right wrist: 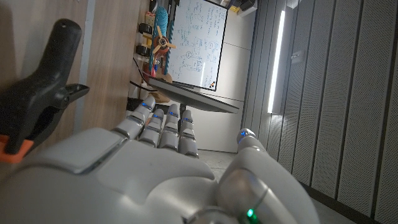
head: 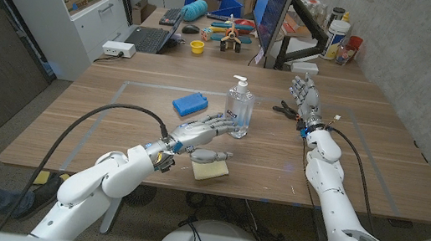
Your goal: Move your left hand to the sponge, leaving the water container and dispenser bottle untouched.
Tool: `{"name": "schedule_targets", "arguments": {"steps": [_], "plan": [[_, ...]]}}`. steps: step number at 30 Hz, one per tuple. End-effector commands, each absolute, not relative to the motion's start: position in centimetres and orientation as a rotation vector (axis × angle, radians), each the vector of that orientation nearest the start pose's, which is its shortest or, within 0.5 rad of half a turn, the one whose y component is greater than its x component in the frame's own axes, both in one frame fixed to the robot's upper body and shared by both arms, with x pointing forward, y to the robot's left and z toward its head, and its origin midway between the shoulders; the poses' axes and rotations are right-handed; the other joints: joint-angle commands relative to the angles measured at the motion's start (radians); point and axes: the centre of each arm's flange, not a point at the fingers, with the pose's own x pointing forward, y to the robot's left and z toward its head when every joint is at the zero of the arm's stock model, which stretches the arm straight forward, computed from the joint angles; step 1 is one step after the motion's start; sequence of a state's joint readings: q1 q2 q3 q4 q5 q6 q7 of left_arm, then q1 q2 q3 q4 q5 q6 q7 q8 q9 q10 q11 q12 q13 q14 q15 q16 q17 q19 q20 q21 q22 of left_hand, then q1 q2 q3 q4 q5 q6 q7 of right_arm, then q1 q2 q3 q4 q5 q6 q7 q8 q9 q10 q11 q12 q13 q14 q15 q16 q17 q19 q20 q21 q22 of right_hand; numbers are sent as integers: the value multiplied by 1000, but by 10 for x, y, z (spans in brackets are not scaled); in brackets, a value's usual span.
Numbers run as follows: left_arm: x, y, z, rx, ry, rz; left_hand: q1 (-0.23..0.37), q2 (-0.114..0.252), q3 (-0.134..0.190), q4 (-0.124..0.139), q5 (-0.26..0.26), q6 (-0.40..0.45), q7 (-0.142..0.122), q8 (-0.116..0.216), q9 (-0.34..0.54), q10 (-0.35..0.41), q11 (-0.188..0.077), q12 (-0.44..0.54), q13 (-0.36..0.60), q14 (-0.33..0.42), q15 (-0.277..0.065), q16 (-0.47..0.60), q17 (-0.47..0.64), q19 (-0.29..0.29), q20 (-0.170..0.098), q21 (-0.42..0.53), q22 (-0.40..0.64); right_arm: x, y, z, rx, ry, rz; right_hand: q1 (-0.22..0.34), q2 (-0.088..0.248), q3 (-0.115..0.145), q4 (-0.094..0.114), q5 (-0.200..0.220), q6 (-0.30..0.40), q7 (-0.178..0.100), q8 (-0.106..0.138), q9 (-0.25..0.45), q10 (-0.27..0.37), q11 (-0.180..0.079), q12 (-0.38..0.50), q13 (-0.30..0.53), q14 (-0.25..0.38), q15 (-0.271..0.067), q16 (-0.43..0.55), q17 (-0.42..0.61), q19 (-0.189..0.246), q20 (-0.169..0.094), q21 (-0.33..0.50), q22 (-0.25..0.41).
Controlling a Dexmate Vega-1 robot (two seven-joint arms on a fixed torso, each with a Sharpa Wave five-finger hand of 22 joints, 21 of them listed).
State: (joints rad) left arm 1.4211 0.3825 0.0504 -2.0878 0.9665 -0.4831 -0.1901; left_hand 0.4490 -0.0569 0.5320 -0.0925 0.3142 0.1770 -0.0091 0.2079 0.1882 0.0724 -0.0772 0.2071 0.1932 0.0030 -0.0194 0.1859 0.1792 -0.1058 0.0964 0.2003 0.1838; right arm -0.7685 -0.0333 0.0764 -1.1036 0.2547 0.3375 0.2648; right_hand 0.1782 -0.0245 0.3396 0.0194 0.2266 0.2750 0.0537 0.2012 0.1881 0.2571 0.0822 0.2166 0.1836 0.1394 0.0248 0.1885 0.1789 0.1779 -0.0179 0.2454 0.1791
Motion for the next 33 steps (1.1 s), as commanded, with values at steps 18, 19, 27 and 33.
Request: {"name": "schedule_targets", "arguments": {"steps": [18,19,27,33], "plan": [[464,158,-97,1530,-890,-264,16,0,3,-9,1,14,-9,6,6,4,-6,4,2,3,-4,5,5,1,2,8,2,679,-265,-5,178,-714,173,-5,6,2,-10,5,7,0,-5,2,12,0,1,3,17,1,1,4,14,-4,-6,2],[464,158,-98,1527,-888,-266,17,0,3,-9,1,14,-10,7,6,4,-6,5,2,3,-4,5,5,1,2,8,2,679,-265,-5,178,-715,172,-5,6,2,-10,5,8,0,-4,2,12,0,1,3,17,1,1,4,15,-5,-6,2],[471,155,-105,1527,-866,-288,18,0,2,-9,1,16,-10,7,6,6,-12,5,2,3,-3,5,5,1,1,8,2,678,-266,-4,176,-717,168,-5,7,1,-11,5,8,0,-5,2,14,-1,1,3,20,1,1,4,17,-7,-7,3],[473,154,-111,1528,-846,-300,19,0,2,-9,1,18,-9,7,6,7,-9,5,2,4,-3,5,5,1,1,8,2,678,-266,-3,175,-716,168,-5,8,1,-12,5,9,-1,-4,2,14,-1,1,3,19,1,1,4,17,-6,-9,3]]}}
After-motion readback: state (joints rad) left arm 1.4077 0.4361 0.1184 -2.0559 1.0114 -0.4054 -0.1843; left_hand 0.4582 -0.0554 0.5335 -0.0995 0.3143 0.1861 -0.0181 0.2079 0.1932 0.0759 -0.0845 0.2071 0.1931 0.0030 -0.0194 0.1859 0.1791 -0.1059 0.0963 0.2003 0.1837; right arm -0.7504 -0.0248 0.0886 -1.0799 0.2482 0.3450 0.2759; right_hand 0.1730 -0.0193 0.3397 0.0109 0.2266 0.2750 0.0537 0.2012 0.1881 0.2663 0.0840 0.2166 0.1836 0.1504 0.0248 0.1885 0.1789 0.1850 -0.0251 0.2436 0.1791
